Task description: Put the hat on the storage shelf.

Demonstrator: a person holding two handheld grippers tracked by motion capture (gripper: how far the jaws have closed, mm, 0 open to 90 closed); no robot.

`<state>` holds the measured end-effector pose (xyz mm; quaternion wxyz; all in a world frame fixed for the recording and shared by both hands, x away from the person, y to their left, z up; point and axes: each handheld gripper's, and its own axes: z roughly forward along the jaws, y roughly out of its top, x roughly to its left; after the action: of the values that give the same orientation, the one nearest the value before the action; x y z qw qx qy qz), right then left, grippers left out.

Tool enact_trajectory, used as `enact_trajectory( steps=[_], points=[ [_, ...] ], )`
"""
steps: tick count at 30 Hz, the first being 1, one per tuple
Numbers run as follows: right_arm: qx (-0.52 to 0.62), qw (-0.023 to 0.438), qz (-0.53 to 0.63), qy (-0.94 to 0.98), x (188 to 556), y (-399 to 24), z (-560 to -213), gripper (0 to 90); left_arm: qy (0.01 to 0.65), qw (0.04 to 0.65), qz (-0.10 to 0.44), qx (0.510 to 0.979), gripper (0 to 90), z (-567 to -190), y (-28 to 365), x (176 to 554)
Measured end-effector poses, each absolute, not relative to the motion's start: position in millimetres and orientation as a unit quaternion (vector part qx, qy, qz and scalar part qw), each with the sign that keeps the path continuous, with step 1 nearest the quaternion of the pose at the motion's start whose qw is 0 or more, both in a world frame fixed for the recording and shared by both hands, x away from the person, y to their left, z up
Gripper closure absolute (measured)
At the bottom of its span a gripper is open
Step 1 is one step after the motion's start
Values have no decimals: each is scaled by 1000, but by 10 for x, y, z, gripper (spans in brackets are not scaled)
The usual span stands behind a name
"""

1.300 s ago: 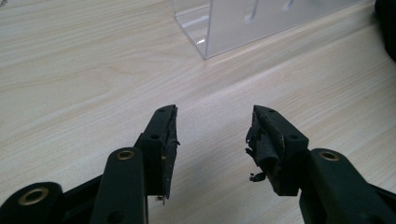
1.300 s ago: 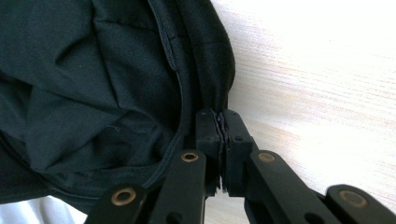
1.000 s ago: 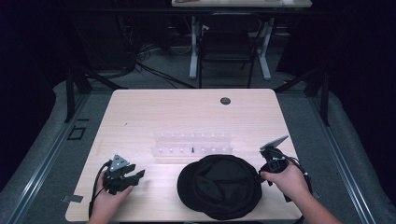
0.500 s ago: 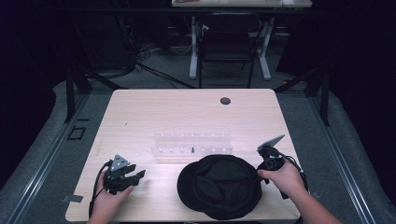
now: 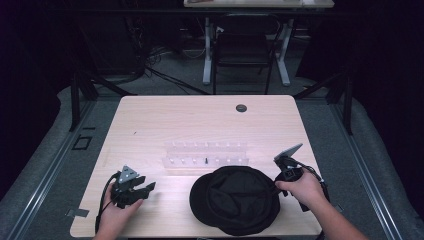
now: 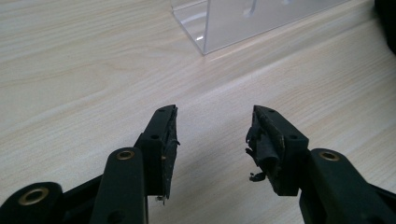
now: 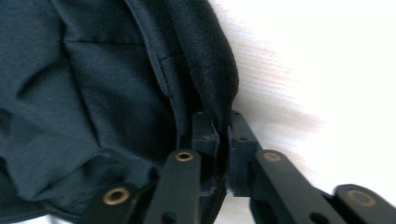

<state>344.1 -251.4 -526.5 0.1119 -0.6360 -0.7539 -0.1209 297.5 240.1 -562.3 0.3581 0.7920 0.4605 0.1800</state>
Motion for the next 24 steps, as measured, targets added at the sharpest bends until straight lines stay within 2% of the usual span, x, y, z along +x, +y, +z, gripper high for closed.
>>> enact_trajectory(
  steps=[14,15,16,17,24],
  points=[
    [-613,122,-115,-772,3407,-2512,-5065,877,462,362,182,789,516,-5628,2401,2973],
    [-632,112,-146,-753,3374,-2485,-5074,877,462,362,182,789,516,-5628,2401,2972],
    [-596,128,-100,-787,3425,-2527,-4979,878,463,361,182,789,516,-5626,2402,2971],
    [-633,113,-151,-751,3364,-2478,-5025,878,462,360,180,790,516,-5622,2406,2971],
    [-621,115,-145,-762,3351,-2483,-4810,878,463,361,180,789,516,-5627,2413,2973]
  ],
)
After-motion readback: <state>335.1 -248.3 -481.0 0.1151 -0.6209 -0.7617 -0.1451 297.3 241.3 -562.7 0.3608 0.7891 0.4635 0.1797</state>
